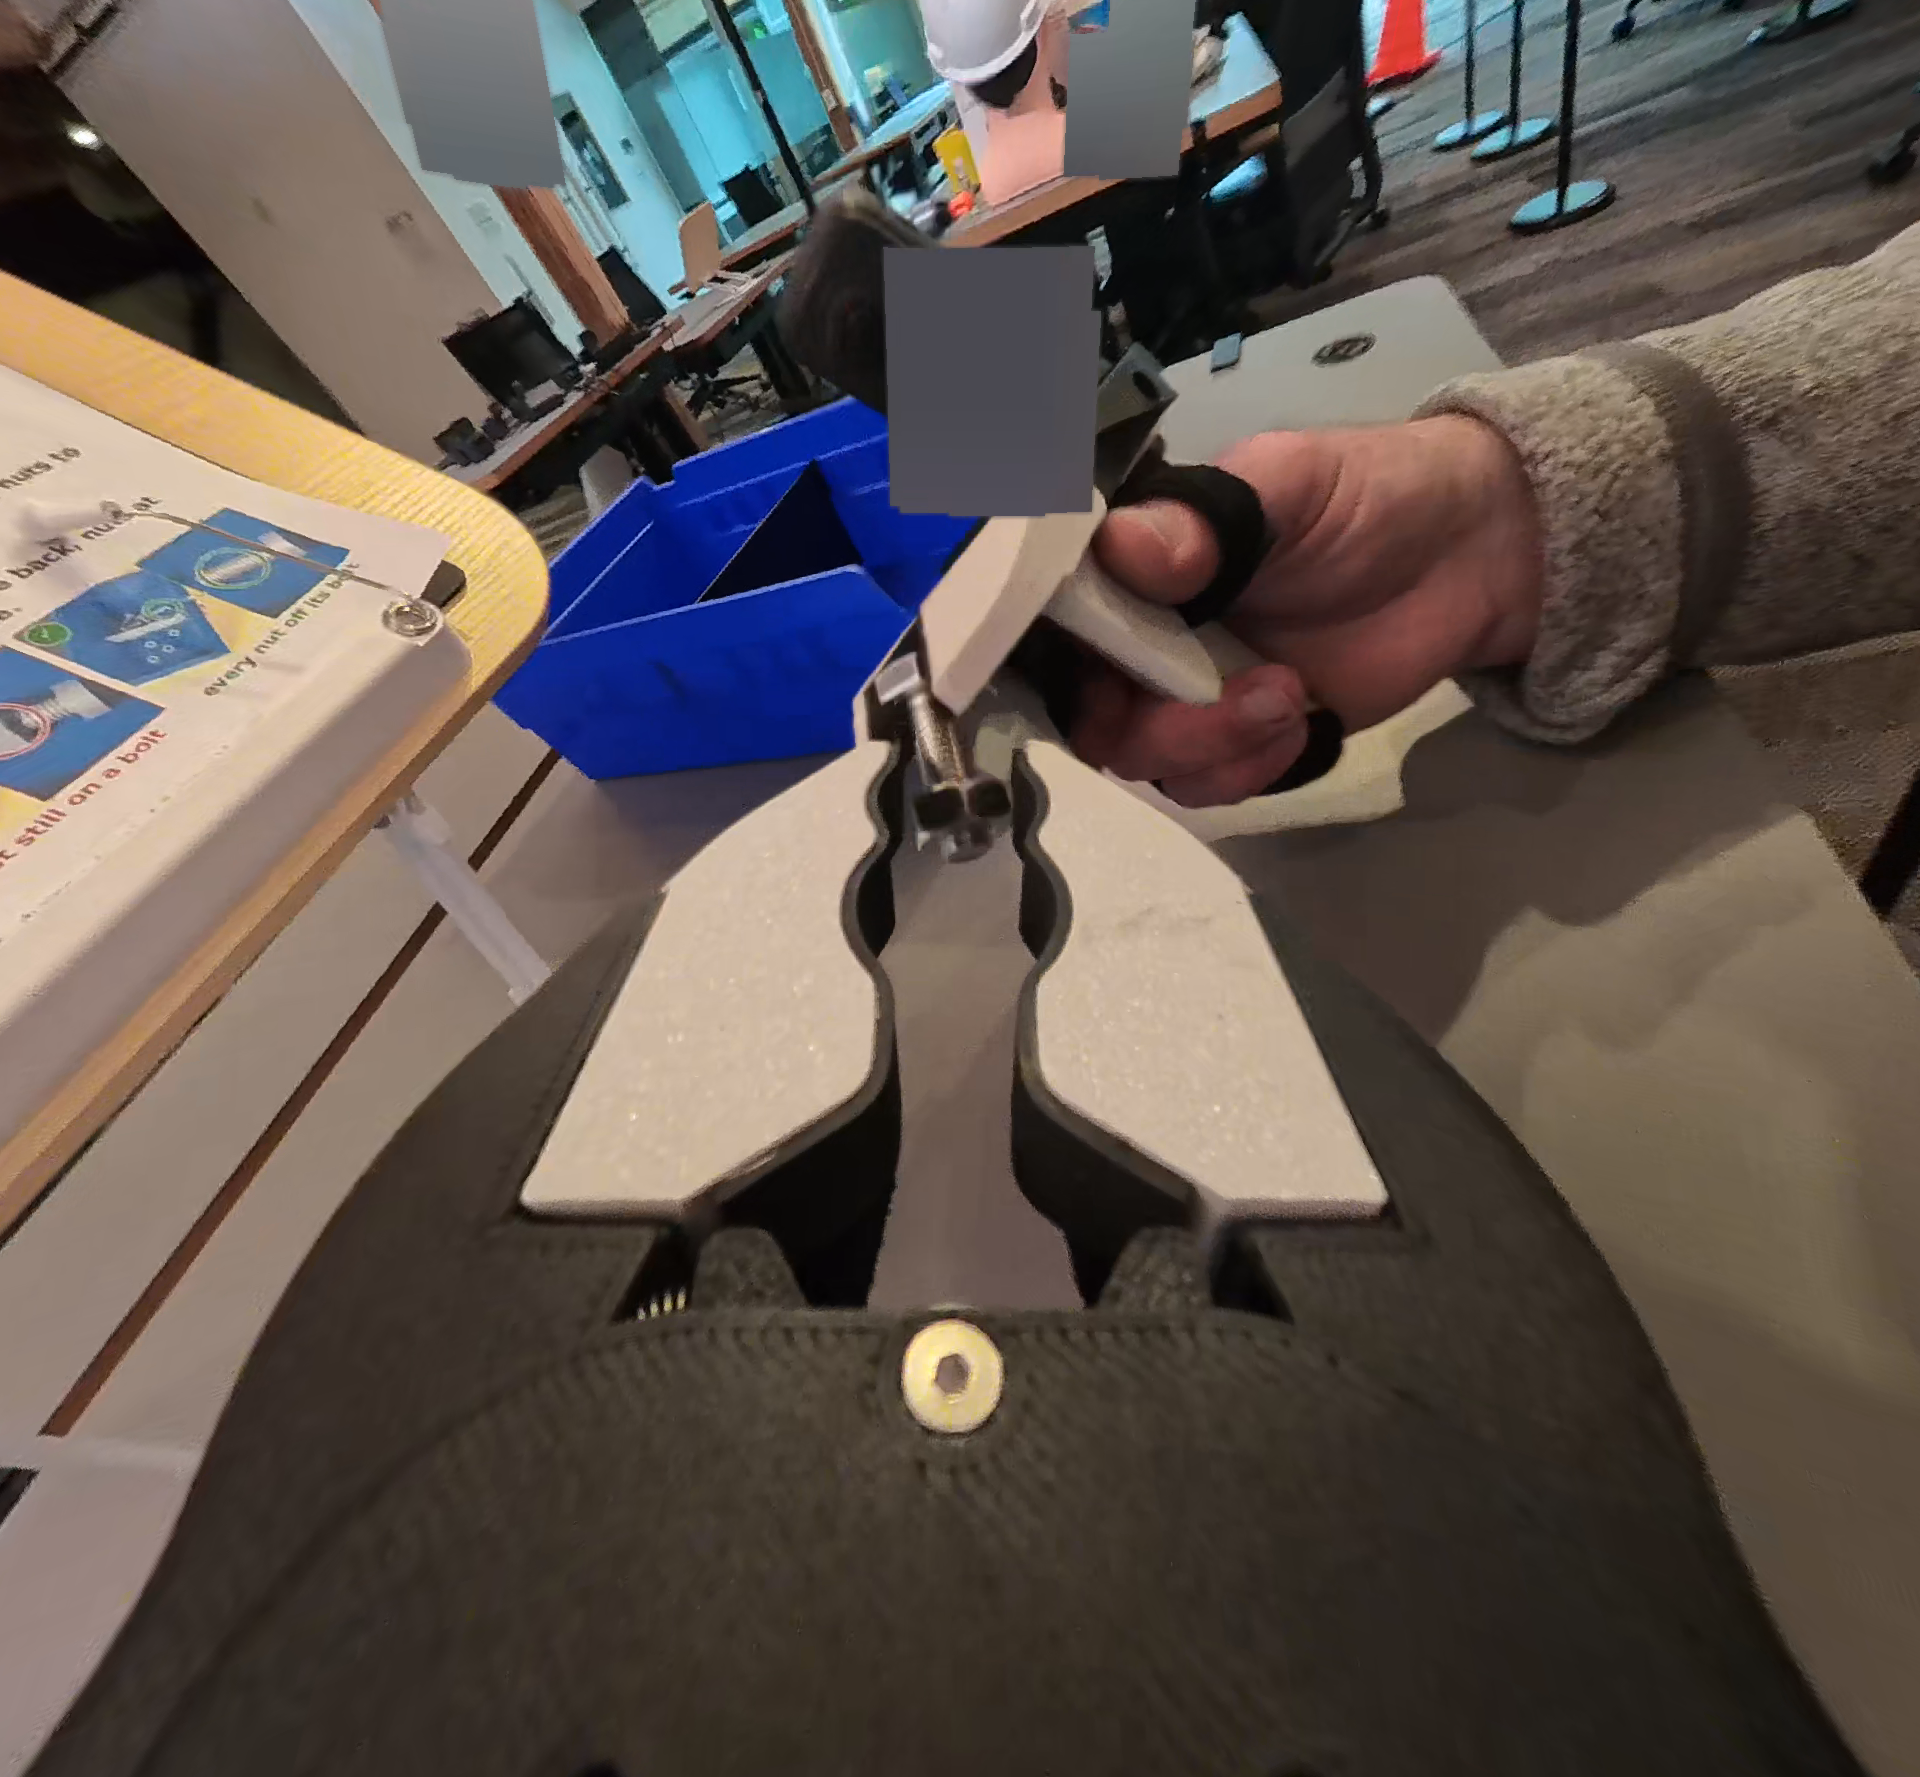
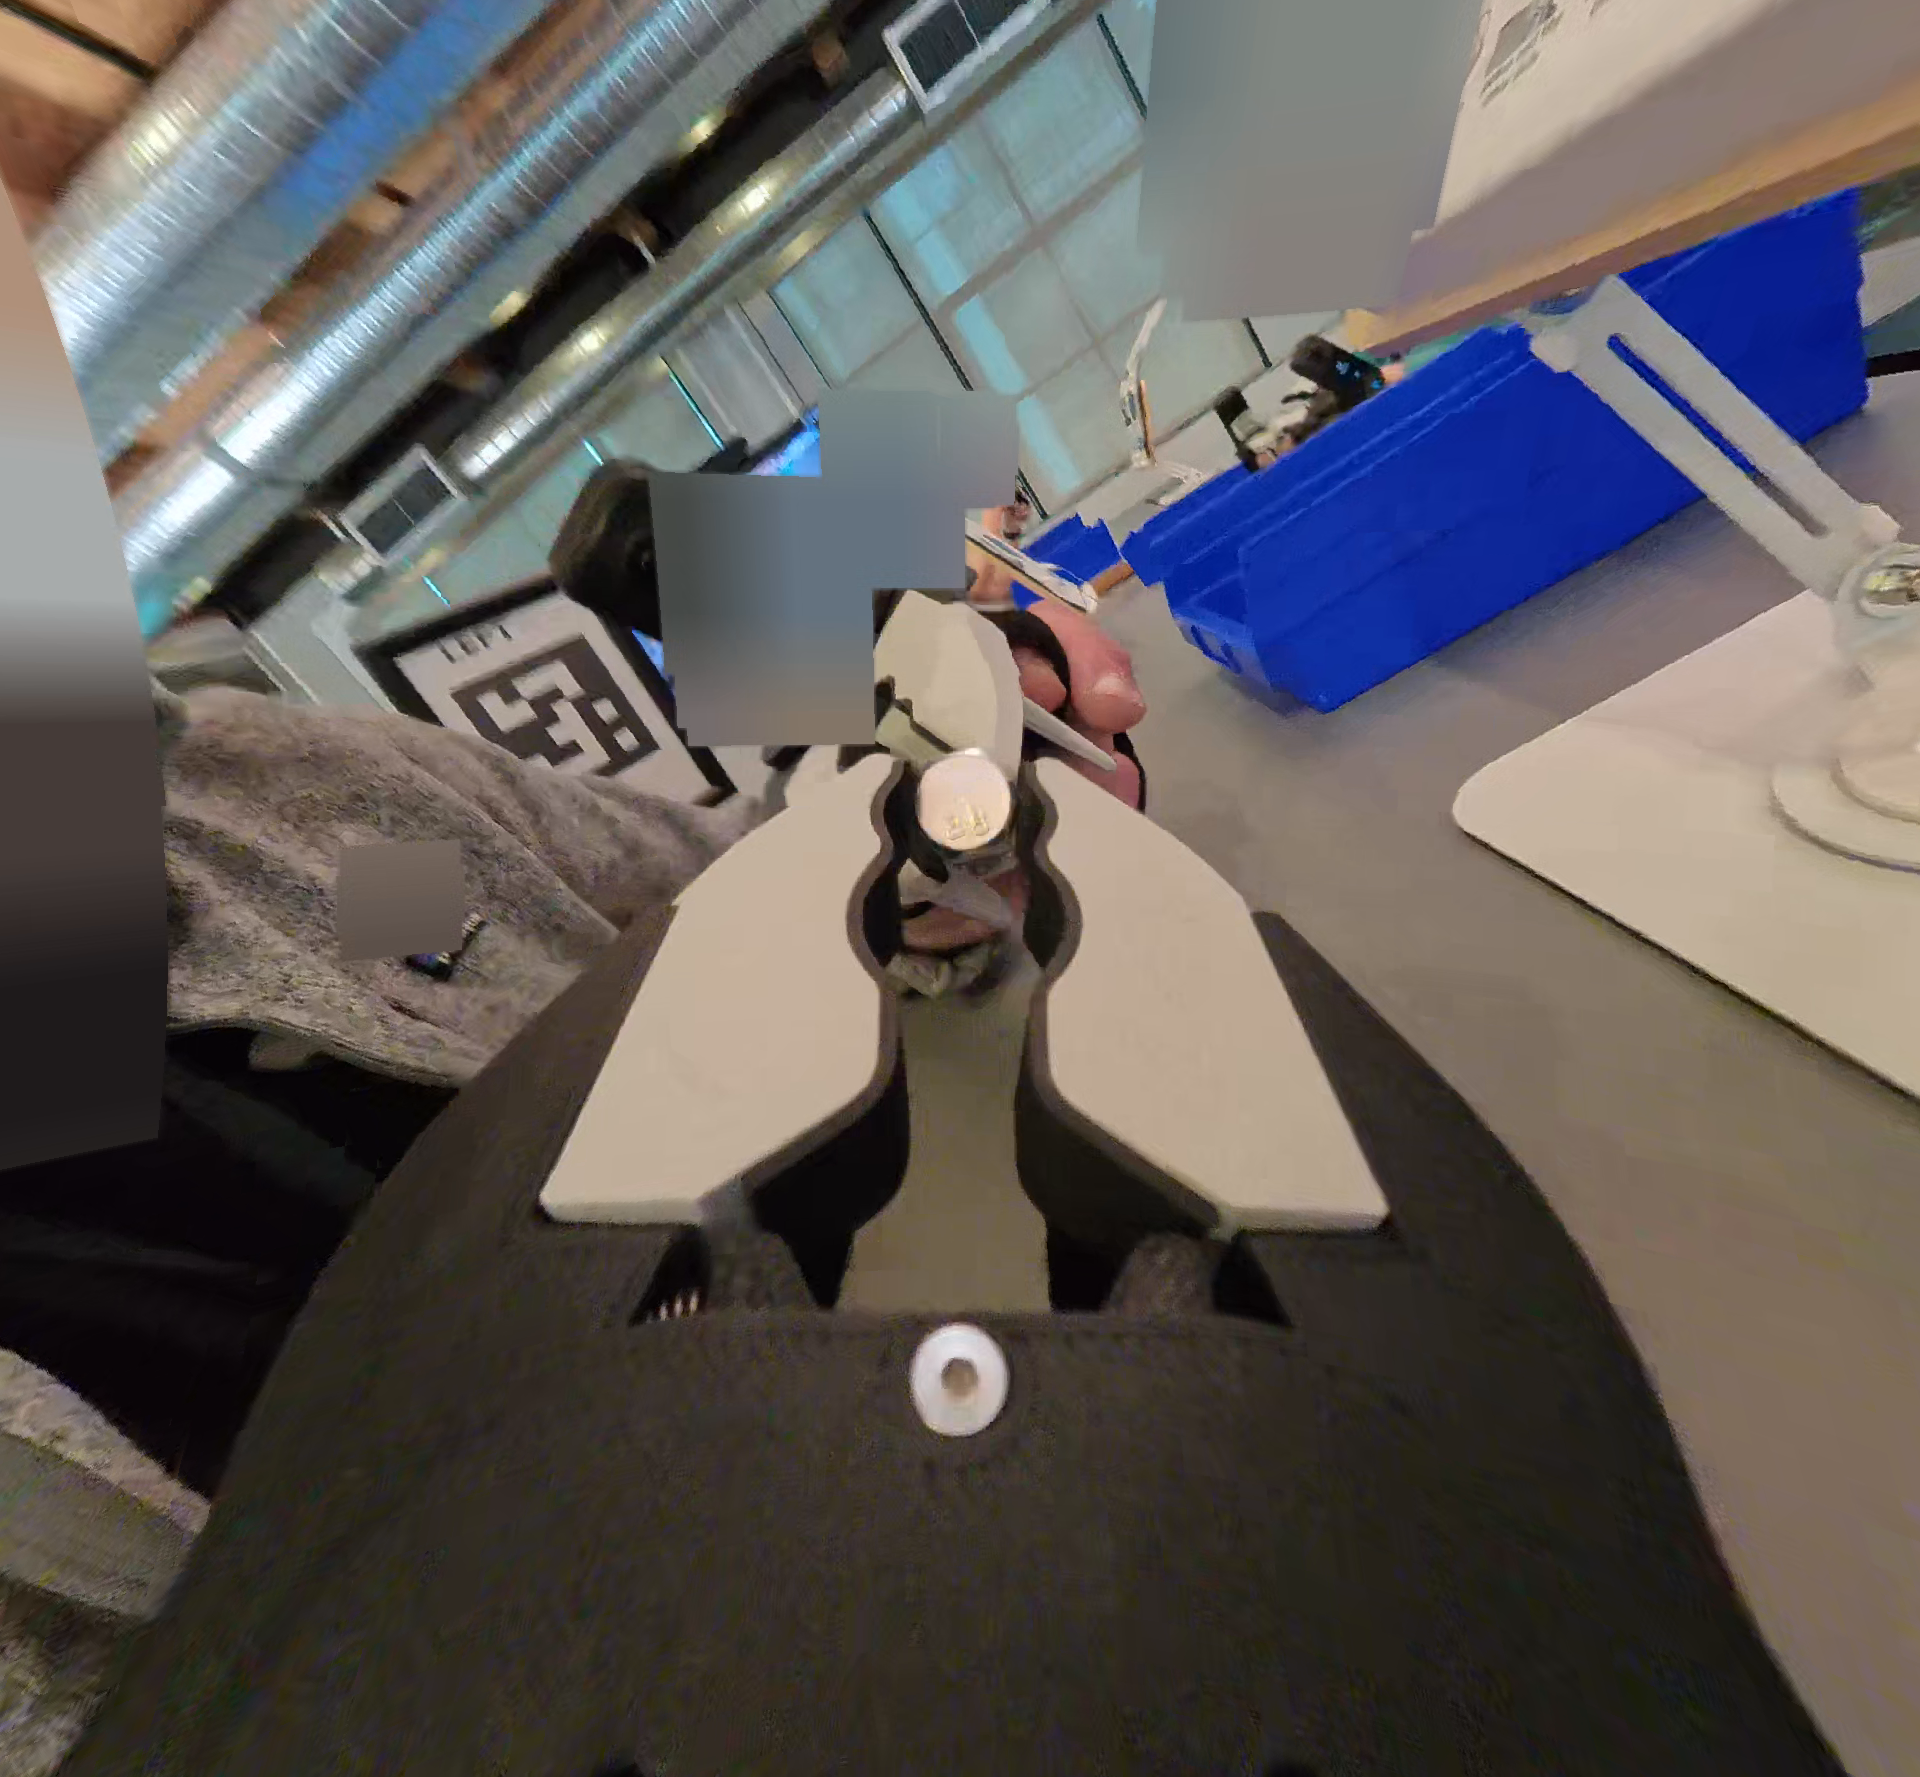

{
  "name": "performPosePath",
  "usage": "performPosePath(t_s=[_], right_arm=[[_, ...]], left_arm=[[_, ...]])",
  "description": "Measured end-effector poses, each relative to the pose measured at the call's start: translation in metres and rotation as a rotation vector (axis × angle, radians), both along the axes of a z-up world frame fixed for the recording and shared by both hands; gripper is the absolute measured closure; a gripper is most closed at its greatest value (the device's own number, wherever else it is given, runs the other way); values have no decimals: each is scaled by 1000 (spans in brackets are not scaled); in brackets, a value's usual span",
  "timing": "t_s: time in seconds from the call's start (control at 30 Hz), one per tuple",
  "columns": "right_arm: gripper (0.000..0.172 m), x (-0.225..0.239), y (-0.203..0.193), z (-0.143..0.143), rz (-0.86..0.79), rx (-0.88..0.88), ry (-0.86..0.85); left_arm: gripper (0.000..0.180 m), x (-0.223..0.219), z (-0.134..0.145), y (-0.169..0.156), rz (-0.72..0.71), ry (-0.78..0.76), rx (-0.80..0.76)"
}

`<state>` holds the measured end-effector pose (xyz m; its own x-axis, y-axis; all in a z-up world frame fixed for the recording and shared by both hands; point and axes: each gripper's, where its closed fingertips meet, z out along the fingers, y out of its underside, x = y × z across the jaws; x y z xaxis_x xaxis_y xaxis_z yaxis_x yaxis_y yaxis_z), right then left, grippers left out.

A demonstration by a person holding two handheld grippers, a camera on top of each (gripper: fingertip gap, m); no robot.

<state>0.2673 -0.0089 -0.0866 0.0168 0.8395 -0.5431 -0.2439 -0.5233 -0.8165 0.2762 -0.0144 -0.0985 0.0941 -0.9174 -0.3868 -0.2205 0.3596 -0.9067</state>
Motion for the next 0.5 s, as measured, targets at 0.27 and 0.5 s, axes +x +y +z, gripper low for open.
performPosePath(t_s=[0.27,0.5], right_arm=[[152,14,6,5,-79,555,-695],[152,0,3,-3,8,698,-920]], left_arm=[[137,-14,4,11,-59,37,-203],[132,-5,-19,17,-50,170,-192]])
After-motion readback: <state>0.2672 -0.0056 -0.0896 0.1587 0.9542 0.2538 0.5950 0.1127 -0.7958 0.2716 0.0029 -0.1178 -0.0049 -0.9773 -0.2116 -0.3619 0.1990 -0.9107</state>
